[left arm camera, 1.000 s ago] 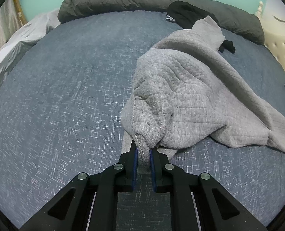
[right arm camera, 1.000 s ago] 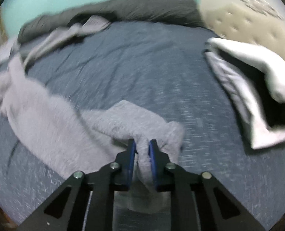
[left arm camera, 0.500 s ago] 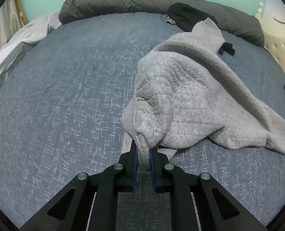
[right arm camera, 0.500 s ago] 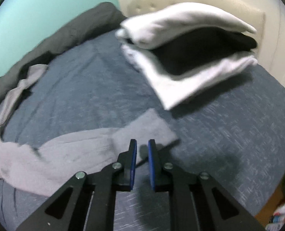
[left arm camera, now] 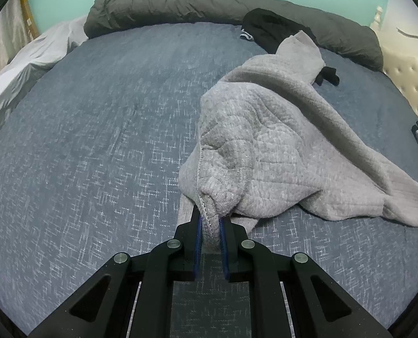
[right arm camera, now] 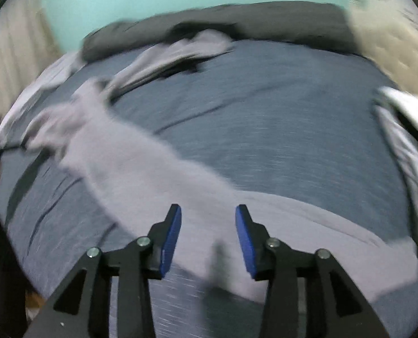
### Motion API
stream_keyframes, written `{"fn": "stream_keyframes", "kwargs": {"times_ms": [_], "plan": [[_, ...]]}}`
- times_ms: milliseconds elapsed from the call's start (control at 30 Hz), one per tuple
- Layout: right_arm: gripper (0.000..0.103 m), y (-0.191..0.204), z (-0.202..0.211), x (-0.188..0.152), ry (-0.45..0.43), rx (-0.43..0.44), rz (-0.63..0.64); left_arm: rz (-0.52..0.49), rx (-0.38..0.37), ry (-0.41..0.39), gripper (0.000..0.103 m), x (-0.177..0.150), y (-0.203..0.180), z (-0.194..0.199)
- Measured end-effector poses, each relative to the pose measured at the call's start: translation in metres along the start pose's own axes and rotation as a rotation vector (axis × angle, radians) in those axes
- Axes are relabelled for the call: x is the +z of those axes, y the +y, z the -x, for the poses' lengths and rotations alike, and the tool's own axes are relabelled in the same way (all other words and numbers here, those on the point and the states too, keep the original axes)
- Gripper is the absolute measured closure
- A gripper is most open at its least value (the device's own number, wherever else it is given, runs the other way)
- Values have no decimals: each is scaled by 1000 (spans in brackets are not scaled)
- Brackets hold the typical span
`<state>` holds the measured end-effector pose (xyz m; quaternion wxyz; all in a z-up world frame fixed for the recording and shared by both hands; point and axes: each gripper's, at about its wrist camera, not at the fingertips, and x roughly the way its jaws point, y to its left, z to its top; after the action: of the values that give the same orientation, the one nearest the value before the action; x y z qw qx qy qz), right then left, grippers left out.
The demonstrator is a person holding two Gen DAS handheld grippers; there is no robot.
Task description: Fold clothes
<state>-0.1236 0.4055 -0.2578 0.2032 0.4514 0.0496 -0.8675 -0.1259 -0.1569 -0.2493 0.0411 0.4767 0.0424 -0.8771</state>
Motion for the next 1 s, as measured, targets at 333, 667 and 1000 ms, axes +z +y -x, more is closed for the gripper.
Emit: {"fn": "stream_keyframes", "kwargs": {"times_ms": [333,667,1000], "plan": [[55,122,-77,15,154,129,299,-19,-2,-10,91,3,9,-1],[93,174,-117,14,200,94,449,-50,18,-26,92,8,10,6],[100,138,-38,40,65,121,373,-123,56,-82,92,19,7,45]]}}
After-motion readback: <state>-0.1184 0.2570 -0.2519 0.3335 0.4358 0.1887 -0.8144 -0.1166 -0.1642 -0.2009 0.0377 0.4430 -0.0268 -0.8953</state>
